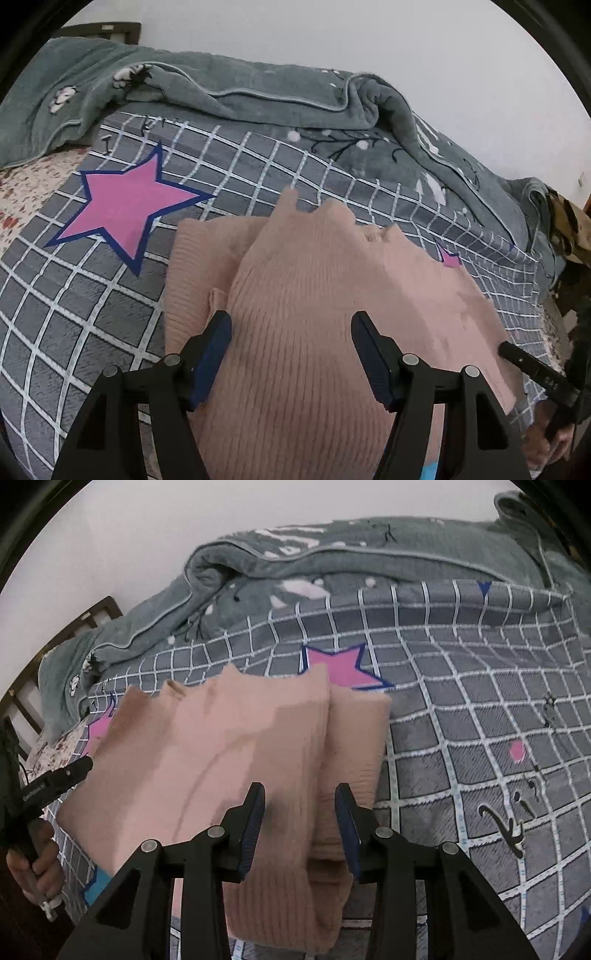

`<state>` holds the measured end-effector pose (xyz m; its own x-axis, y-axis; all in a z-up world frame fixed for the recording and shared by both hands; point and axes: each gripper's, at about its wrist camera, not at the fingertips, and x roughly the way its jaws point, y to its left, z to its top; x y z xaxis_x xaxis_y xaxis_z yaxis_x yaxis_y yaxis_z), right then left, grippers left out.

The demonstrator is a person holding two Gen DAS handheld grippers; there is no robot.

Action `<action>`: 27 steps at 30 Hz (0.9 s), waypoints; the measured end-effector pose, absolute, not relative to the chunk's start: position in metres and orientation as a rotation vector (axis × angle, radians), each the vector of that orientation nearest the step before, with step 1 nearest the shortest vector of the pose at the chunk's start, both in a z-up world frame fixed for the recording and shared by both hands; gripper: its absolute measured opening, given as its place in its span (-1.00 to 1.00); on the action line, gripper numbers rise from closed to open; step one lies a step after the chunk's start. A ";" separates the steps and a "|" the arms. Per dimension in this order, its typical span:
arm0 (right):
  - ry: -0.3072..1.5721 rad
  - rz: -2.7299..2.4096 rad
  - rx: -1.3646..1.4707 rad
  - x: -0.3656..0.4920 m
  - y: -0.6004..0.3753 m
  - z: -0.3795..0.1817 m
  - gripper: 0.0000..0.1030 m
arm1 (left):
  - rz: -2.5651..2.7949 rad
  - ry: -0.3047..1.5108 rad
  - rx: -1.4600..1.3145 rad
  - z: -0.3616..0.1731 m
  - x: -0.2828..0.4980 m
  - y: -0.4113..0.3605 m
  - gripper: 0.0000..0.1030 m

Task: Fold small clothes
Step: 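Lay the folded hem down and open both grippers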

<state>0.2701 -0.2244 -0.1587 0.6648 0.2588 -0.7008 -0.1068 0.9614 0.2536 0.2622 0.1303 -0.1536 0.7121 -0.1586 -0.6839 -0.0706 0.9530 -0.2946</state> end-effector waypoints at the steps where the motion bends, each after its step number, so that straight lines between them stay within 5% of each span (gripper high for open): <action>1: 0.818 0.209 0.191 0.270 -0.224 -0.158 -0.24 | -0.033 0.773 -0.298 -0.155 0.261 0.128 0.25; 20: 0.803 0.280 0.264 0.231 -0.234 -0.150 -0.31 | -0.114 0.710 -0.381 -0.160 0.196 0.146 0.23; 27: 0.820 0.261 0.244 0.216 -0.221 -0.164 -0.31 | -0.127 0.684 -0.396 -0.160 0.191 0.152 -0.05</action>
